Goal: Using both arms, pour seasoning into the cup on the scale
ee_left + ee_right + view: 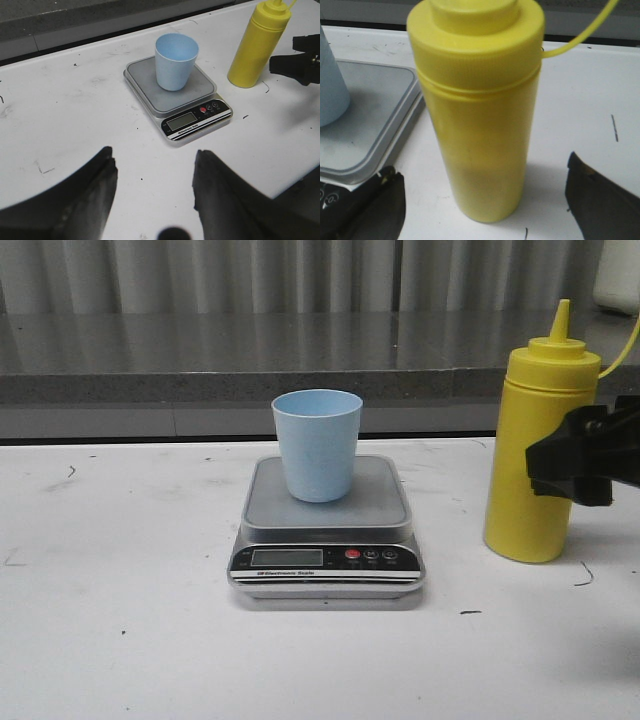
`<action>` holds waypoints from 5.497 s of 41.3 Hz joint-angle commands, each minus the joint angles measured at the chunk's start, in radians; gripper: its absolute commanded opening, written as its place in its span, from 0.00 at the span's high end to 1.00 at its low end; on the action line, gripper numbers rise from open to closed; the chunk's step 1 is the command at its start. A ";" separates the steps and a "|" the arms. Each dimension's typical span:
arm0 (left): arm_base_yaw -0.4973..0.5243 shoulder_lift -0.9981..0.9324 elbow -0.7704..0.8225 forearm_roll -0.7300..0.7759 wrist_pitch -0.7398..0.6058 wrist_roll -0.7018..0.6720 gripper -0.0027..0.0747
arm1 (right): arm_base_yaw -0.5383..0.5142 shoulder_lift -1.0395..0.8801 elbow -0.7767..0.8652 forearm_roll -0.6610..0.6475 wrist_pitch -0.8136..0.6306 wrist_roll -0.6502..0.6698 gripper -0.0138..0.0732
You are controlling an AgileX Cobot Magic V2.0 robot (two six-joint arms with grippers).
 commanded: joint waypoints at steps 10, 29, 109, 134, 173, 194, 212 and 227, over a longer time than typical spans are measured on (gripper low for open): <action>-0.006 0.002 -0.028 -0.009 -0.075 -0.001 0.51 | -0.003 0.196 -0.112 -0.030 -0.271 0.043 0.08; -0.006 0.002 -0.028 -0.009 -0.075 -0.001 0.51 | -0.024 0.413 -0.233 0.002 -0.416 0.040 0.21; -0.006 0.002 -0.028 -0.009 -0.075 -0.001 0.51 | 0.253 0.325 -1.114 -1.346 1.408 -0.451 0.43; -0.006 0.002 -0.028 -0.009 -0.075 -0.001 0.51 | 0.254 0.325 -1.114 -1.410 1.368 -0.259 0.43; -0.006 0.002 -0.028 -0.009 -0.075 -0.001 0.51 | 0.015 -0.158 -0.636 -0.884 0.922 0.442 0.43; -0.006 0.002 -0.028 -0.009 -0.075 -0.001 0.51 | -0.310 0.037 -0.370 -0.833 0.119 0.428 0.43; -0.006 0.002 -0.028 -0.009 -0.075 -0.001 0.51 | -0.317 0.321 -0.370 -0.602 -0.286 0.156 0.43; -0.006 0.002 -0.028 -0.009 -0.075 -0.001 0.51 | -0.317 0.490 -0.378 -0.561 -0.561 0.133 0.42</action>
